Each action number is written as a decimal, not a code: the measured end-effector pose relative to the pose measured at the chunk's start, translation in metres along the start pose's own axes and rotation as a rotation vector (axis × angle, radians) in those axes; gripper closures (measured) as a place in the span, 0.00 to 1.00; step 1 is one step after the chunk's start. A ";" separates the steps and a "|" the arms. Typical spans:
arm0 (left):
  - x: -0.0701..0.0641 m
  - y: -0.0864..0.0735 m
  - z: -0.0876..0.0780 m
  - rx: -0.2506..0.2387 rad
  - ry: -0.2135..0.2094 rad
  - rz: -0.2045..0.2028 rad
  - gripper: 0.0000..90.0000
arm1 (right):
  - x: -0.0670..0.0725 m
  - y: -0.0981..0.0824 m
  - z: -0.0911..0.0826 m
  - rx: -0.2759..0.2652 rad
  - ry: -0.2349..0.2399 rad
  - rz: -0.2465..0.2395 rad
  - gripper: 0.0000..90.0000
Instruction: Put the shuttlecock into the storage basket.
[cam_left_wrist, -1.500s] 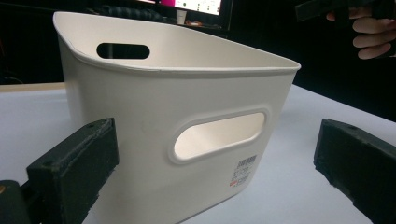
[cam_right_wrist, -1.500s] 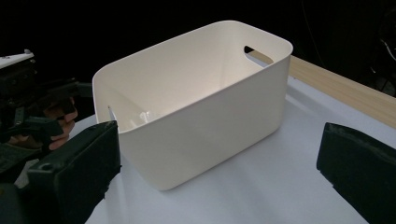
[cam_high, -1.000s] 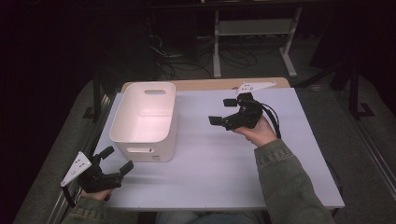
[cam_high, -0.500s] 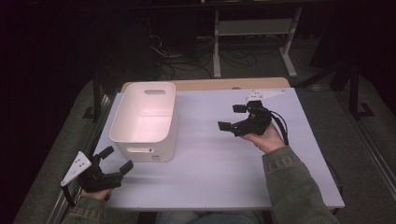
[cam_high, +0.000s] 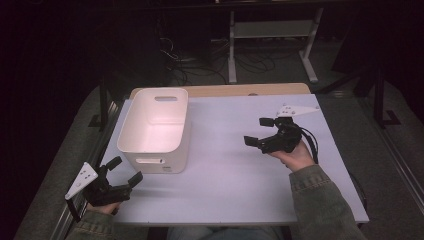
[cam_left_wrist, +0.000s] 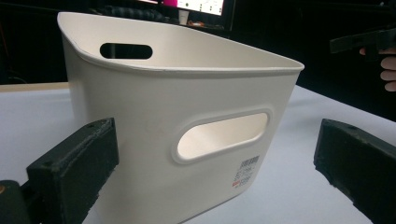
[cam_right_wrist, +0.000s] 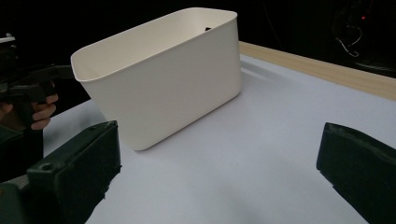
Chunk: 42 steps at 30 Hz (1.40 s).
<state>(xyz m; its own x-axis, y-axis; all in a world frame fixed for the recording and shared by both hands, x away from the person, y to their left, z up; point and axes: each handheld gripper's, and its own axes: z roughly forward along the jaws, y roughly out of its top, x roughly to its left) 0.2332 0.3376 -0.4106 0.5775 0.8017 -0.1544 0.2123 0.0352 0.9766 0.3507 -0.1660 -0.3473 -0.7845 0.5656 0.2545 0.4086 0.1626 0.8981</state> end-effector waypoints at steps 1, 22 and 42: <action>0.000 0.000 0.000 0.000 0.000 -0.001 0.00 | 0.000 -0.001 -0.001 -0.003 -0.005 0.002 0.00; 0.001 0.000 -0.001 0.007 0.001 0.011 0.00 | -0.011 -0.035 -0.021 -0.012 -0.052 0.037 0.00; 0.000 0.000 -0.001 0.003 0.000 0.006 0.00 | -0.013 -0.057 -0.043 -0.052 -0.090 0.020 0.00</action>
<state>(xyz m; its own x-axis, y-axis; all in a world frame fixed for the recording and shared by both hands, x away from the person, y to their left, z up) 0.2328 0.3386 -0.4103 0.5790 0.8018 -0.1481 0.2107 0.0283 0.9771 0.3170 -0.2171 -0.3866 -0.7303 0.6390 0.2415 0.3969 0.1093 0.9113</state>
